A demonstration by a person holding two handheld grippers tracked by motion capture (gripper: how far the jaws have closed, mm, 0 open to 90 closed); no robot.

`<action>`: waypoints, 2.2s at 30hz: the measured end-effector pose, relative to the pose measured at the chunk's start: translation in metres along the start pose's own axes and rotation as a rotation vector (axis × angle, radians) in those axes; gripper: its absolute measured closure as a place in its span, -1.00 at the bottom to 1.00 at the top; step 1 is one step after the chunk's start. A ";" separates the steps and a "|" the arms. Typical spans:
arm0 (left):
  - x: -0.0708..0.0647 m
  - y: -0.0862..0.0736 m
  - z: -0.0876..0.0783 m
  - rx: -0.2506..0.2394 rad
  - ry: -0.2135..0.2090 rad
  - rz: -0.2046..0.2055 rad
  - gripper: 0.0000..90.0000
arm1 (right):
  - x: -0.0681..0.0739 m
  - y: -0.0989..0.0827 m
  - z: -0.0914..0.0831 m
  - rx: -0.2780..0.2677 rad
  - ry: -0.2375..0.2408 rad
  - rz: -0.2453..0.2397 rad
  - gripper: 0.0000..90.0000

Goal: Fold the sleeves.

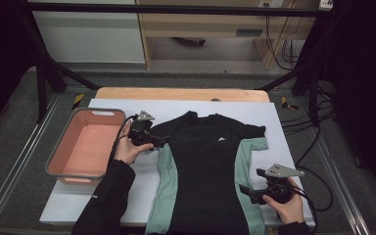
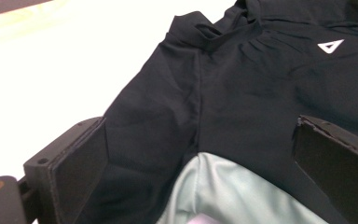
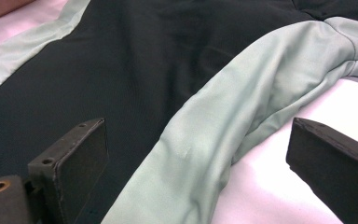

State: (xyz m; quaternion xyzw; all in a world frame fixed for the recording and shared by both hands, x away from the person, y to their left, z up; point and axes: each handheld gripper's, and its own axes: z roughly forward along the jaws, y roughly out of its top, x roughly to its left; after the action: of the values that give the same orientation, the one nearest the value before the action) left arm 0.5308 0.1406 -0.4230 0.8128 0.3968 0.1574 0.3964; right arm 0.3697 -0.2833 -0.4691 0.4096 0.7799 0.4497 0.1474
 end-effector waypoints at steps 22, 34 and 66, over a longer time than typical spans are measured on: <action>0.033 0.001 0.025 0.065 0.128 -0.020 -0.54 | -0.002 -0.002 -0.001 0.008 0.002 -0.002 -0.90; 0.047 -0.009 0.040 0.104 0.153 -0.043 -0.12 | -0.001 -0.003 0.000 0.013 0.005 -0.003 -0.90; 0.029 -0.007 0.023 0.093 0.154 -0.173 0.94 | -0.001 -0.003 -0.001 0.011 0.011 0.001 -0.89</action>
State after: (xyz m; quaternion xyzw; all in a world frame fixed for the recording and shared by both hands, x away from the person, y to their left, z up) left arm 0.5592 0.1536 -0.4448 0.7785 0.5017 0.1659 0.3388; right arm 0.3686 -0.2857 -0.4709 0.4085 0.7828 0.4478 0.1407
